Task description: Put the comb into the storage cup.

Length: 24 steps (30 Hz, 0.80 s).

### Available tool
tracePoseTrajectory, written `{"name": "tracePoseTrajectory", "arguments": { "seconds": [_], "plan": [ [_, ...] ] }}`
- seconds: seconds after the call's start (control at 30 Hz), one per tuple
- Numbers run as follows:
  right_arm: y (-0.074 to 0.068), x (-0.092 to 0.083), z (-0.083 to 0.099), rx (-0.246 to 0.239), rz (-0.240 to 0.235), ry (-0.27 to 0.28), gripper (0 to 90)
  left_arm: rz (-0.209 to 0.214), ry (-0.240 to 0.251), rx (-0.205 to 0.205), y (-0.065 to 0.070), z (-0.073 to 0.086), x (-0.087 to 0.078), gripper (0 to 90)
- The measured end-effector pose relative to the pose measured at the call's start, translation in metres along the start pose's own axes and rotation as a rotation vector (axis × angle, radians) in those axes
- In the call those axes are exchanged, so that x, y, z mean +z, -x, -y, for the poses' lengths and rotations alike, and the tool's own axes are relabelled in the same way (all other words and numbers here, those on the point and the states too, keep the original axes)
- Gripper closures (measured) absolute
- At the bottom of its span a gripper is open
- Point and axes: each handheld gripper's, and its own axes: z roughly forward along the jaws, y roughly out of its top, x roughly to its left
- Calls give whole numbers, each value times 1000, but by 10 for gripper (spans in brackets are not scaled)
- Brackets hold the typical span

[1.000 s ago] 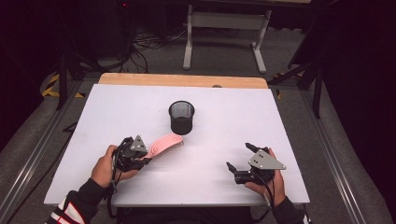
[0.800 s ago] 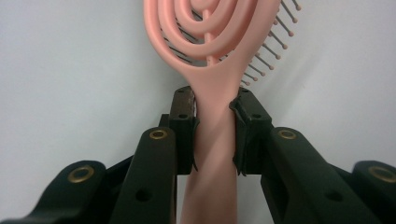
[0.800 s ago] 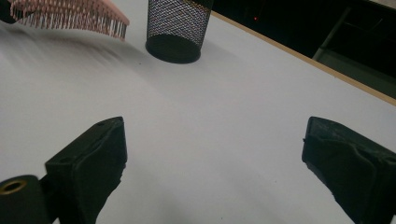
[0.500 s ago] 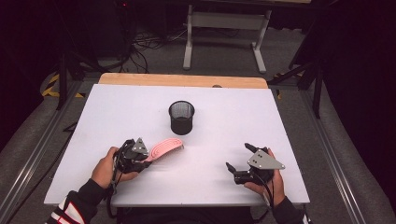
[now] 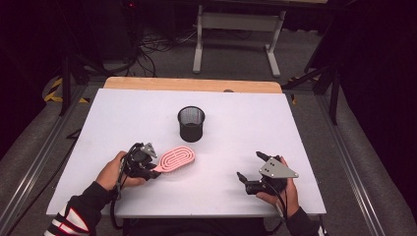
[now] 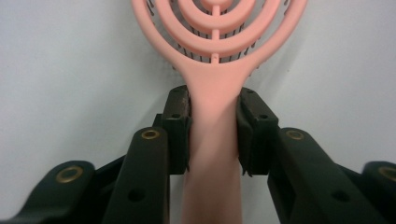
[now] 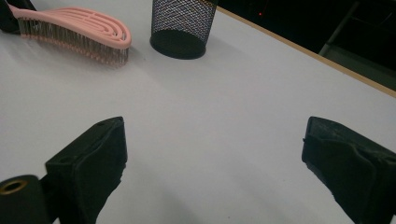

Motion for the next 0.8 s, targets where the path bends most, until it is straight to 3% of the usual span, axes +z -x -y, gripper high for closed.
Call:
{"name": "tracePoseTrajectory", "arguments": {
  "seconds": [0.13, 0.2, 0.33, 0.47, 0.63, 0.8],
  "plan": [
    [0, 1, 0, -1, -1, -5, 77, 0, 3, -4, 1, 0, 0, 695],
    [0, 1, 0, 0, -3, -5, 78, -19, 3, 7, 2, 0, 0, 697],
    [0, 0, 0, -1, 0, -3, 78, -98, 17, 14, 6, 0, -3, 697],
    [1, 0, 0, 9, 7, 3, 78, -157, 72, 12, 9, 3, -8, 698],
    [4, 0, -1, 37, 5, 20, 78, -262, 145, 41, 22, 6, -14, 698],
    [2, 2, -6, 48, -2, 36, 77, -308, 221, 50, 28, 10, -20, 698]
  ]
}}
